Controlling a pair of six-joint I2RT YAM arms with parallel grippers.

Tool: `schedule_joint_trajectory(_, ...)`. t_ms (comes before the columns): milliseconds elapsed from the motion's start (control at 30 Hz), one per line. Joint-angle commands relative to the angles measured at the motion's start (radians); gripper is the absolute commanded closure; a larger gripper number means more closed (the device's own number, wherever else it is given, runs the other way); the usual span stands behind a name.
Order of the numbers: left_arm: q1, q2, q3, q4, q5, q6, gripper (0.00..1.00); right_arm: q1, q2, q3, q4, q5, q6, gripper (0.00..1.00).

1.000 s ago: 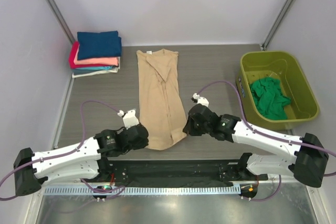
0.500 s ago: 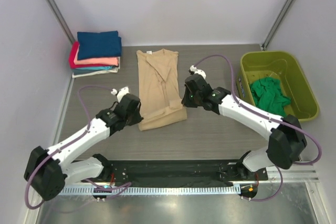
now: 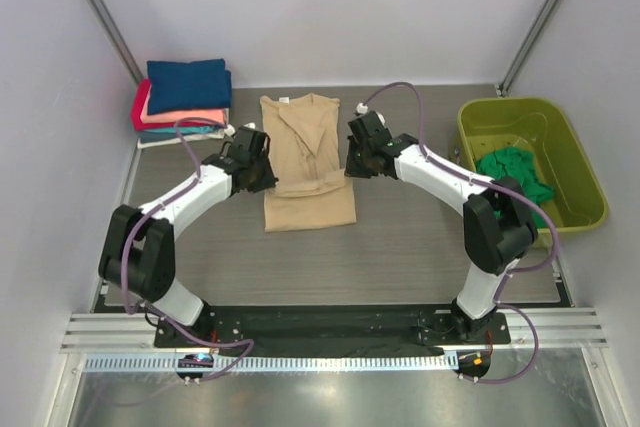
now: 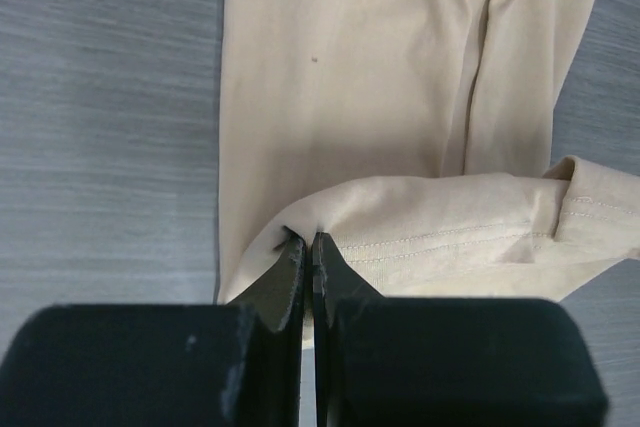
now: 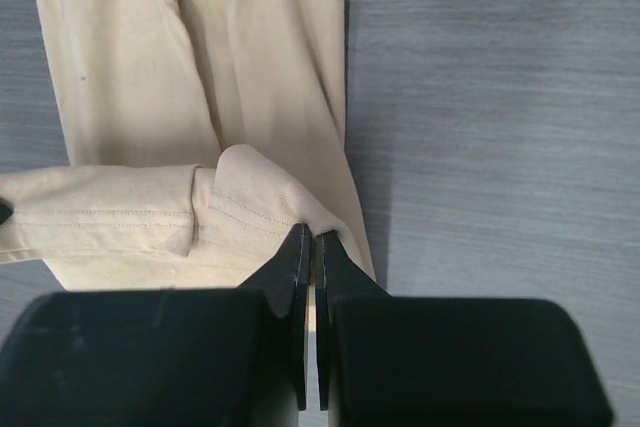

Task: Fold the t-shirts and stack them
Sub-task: Fold the tshirt

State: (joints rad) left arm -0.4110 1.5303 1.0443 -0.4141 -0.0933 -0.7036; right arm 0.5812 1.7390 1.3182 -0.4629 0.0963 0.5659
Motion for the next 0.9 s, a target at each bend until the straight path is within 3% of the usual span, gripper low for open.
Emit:
schedule_joint_trajectory(0, 0.031, 0.072, 0.078, 0.031, 0.052, 0.041, 1.00, -0.024, 0.042, 0.087, 0.029, -0.043, -0.035, 0.99)
schedule_joint_trajectory(367, 0.116, 0.334, 0.282, -0.002, 0.138, 0.053, 0.97, -0.087, 0.267, 0.274, 0.015, -0.136, -0.055, 0.98)
schedule_joint_trajectory(433, 0.142, 0.401, 0.408, -0.070, 0.152, 0.047, 0.89, -0.113, 0.331, 0.356, -0.002, -0.158, -0.052, 0.87)
schedule_joint_trajectory(467, 0.153, 0.474, 0.457, -0.106, 0.161, 0.041, 0.87, -0.122, 0.353, 0.393, -0.020, -0.165, -0.055, 0.69)
schedule_joint_trajectory(500, 0.181, 0.517, 0.580, -0.189, 0.177, 0.033, 0.82, -0.145, 0.376, 0.432, -0.029, -0.174, -0.057, 0.61)
schedule_joint_trajectory(600, 0.230, 0.641, 0.744, -0.283, 0.242, 0.006, 0.73, -0.202, 0.491, 0.625, -0.085, -0.228, -0.061, 0.41)
schedule_joint_trajectory(633, 0.238, 0.665, 0.791, -0.313, 0.250, 0.000, 0.70, -0.213, 0.516, 0.724, -0.100, -0.240, -0.061, 0.38)
schedule_joint_trajectory(667, 0.244, 0.686, 0.895, -0.346, 0.277, -0.005, 0.68, -0.225, 0.551, 0.771, -0.146, -0.256, -0.064, 0.34)
schedule_joint_trajectory(733, 0.247, 0.696, 0.953, -0.423, 0.273, -0.004, 0.62, -0.239, 0.544, 0.815, -0.174, -0.253, -0.087, 0.32)
schedule_joint_trajectory(833, 0.244, 0.576, 0.831, -0.359, 0.274, -0.014, 0.59, -0.241, 0.438, 0.689, -0.166, -0.237, -0.100, 0.30)
schedule_joint_trajectory(867, 0.244, 0.538, 0.712, -0.298, 0.271, -0.026, 0.58, -0.241, 0.379, 0.640, -0.137, -0.240, -0.098, 0.30)
